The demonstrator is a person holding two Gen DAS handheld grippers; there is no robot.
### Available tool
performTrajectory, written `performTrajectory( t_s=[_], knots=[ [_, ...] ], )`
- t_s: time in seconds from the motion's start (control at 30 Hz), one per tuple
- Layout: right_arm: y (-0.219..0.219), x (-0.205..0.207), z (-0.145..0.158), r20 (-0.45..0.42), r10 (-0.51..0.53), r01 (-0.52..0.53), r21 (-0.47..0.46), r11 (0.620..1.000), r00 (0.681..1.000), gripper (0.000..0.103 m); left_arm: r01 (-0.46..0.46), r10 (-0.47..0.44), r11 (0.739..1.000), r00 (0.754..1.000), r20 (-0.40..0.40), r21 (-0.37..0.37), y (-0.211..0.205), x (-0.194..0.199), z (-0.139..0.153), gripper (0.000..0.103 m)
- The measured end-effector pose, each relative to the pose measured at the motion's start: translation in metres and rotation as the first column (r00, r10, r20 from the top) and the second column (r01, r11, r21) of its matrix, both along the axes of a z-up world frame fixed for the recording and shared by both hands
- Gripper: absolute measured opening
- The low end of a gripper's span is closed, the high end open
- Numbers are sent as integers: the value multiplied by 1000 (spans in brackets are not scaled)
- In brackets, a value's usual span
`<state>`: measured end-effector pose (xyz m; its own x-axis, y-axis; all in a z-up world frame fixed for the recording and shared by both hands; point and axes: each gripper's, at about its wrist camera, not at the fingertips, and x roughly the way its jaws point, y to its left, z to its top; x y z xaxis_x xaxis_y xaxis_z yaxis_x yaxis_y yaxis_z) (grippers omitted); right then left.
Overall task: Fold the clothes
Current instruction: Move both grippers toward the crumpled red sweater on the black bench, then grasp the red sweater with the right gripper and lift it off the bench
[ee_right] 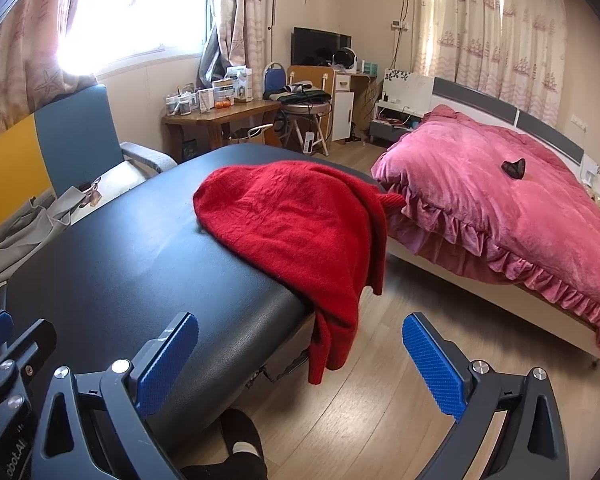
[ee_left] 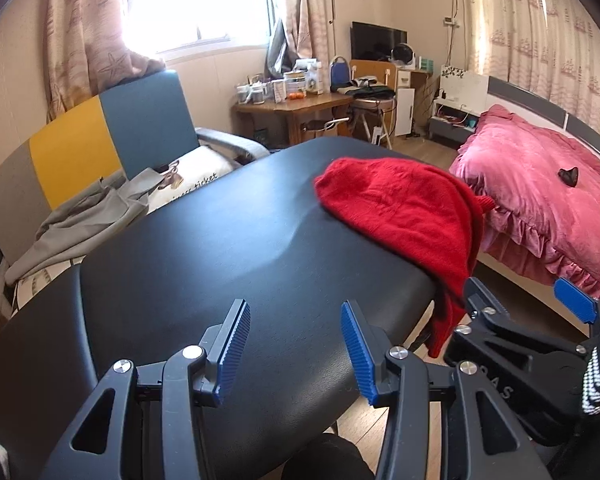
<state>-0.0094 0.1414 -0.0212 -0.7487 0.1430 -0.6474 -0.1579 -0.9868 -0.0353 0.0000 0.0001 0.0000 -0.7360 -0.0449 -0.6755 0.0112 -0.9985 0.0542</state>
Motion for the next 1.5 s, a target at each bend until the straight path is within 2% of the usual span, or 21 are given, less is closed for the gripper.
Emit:
performTrajectory(
  t_s=[0.13, 0.2, 0.23, 0.3, 0.33, 0.37, 0.47, 0.53, 0.57, 0.6, 0.67, 0.7, 0.77, 0.9, 1.0, 1.07, 1.17, 1.23, 1.3, 1.37, 1.5],
  knots=[
    [-8, -4, -12, 43, 74, -72, -44, 996, 996, 103, 3, -3, 1000, 1000, 3, 4, 3, 4, -1, 52],
    [-12, -6, -17, 64, 112, -108, -67, 992, 992, 98, -42, 42, 999, 998, 42, -4, -11, 10, -20, 54],
    [-14, -7, -20, 73, 131, -125, -78, 989, 989, 91, -70, 72, 997, 995, 75, -21, -20, 11, -32, 55],
    [-15, -17, -39, 163, 226, -191, -205, 960, 960, 48, -88, 90, 996, 981, 170, -20, -40, 9, -55, 55],
    [-12, -25, -50, 216, 278, -210, -290, 934, 936, 43, -96, 97, 995, 974, 205, -16, -53, 12, -67, 55],
    [-10, -33, -48, 208, 302, -232, -305, 924, 930, 42, -111, 112, 994, 966, 235, -17, -70, 16, -80, 55],
    [-3, -58, -33, 138, 354, -303, -293, 907, 925, 44, -173, 169, 985, 935, 311, -15, -108, 13, -113, 55],
    [1, -79, -18, 69, 385, -356, -264, 897, 920, 73, -231, 214, 973, 913, 346, 10, -139, 18, -131, 54],
    [2, -92, -7, 19, 400, -385, -235, 893, 916, 102, -260, 234, 965, 902, 364, 26, -155, 20, -139, 54],
    [2, -108, 2, -11, 411, -405, -206, 891, 911, 103, -291, 252, 955, 891, 379, 49, -169, 22, -144, 55],
    [-2, -145, 3, 51, 431, -420, -147, 896, 901, 103, -327, 270, 940, 888, 373, 99, -192, 26, -148, 56],
    [-4, -168, 0, 117, 407, -398, -95, 913, 906, 103, -340, 289, 937, 881, 376, 77, -199, 27, -150, 56],
    [9, -206, -6, 165, 340, -335, -57, 940, 926, 103, -354, 307, 933, 876, 373, 62, -213, 29, -155, 57],
    [53, -260, -24, 181, 187, -160, -154, 975, 965, 103, -355, 306, 932, 877, 369, 73, -229, 32, -163, 64],
    [78, -293, -45, 224, 99, -58, -180, 982, 969, 103, -384, 335, 921, 864, 376, 61, -242, 36, -171, 81],
    [89, -315, -76, 313, 69, -12, -181, 983, 947, 103, -412, 341, 905, 854, 392, 110, -259, 40, -178, 90],
    [101, -322, -123, 446, 5, 99, -209, 973, 895, 103, -422, 336, 895, 851, 403, 145, -281, 50, -188, 92],
    [91, -318, -118, 404, 7, 70, -175, 982, 915, 88, -420, 336, 897, 852, 400, 141, -291, 54, -192, 92],
    [67, -311, -107, 366, 32, 4, -98, 995, 930, 47, -418, 334, 897, 855, 397, 145, -304, 64, -198, 93],
    [39, -305, -97, 337, 61, -59, -16, 998, 940, 20, -414, 331, 898, 858, 393, 150, -317, 72, -203, 93],
    [-26, -290, -77, 275, 159, -168, 9, 986, 948, 11, -410, 326, 898, 863, 386, 160, -321, 110, -216, 93]
  ],
)
